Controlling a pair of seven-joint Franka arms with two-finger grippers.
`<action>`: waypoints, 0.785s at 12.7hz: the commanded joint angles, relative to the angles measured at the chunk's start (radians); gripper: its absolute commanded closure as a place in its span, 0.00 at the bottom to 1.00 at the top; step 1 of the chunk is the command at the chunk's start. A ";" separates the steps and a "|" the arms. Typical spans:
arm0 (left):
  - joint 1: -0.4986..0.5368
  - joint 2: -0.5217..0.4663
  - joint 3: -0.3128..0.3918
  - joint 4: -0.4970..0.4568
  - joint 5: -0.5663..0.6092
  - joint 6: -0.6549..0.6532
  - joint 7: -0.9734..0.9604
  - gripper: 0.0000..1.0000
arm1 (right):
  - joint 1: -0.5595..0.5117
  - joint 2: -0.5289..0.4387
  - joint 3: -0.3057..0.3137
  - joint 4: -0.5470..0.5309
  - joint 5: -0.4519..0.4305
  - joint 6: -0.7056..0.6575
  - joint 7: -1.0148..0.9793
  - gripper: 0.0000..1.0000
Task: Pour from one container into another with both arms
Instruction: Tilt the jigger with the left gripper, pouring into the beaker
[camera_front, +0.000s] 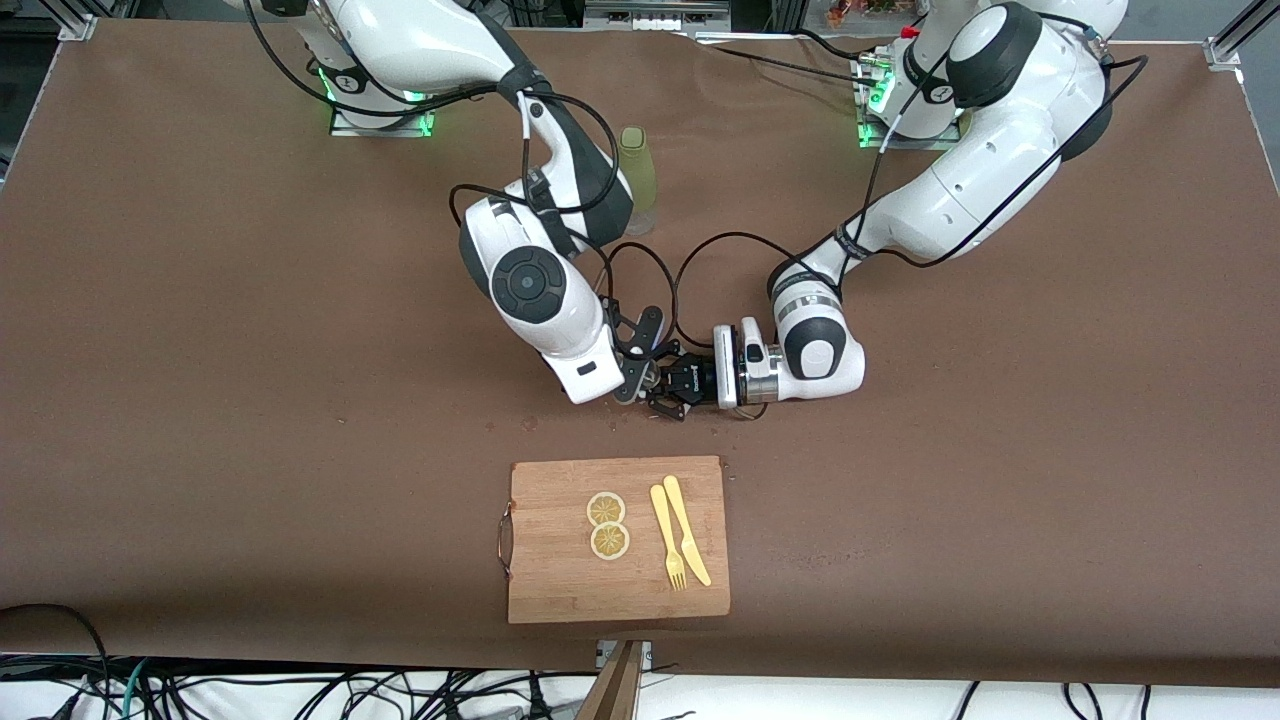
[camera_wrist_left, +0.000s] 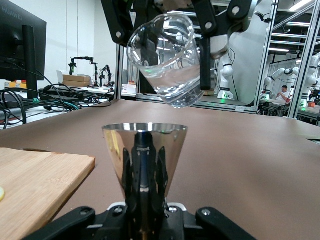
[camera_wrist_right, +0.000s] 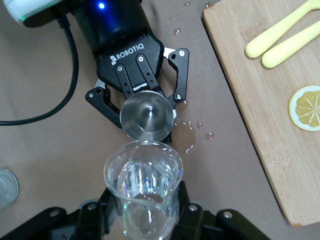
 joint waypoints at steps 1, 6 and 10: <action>-0.012 0.017 -0.009 0.030 -0.037 0.011 0.030 1.00 | 0.030 -0.003 -0.020 -0.001 -0.021 -0.009 0.016 0.66; -0.012 0.021 -0.009 0.030 -0.037 0.011 0.032 1.00 | 0.056 0.000 -0.043 -0.001 -0.082 -0.010 0.016 0.66; -0.012 0.027 -0.009 0.030 -0.034 0.009 0.038 1.00 | 0.057 0.006 -0.042 0.023 -0.117 -0.010 0.016 0.66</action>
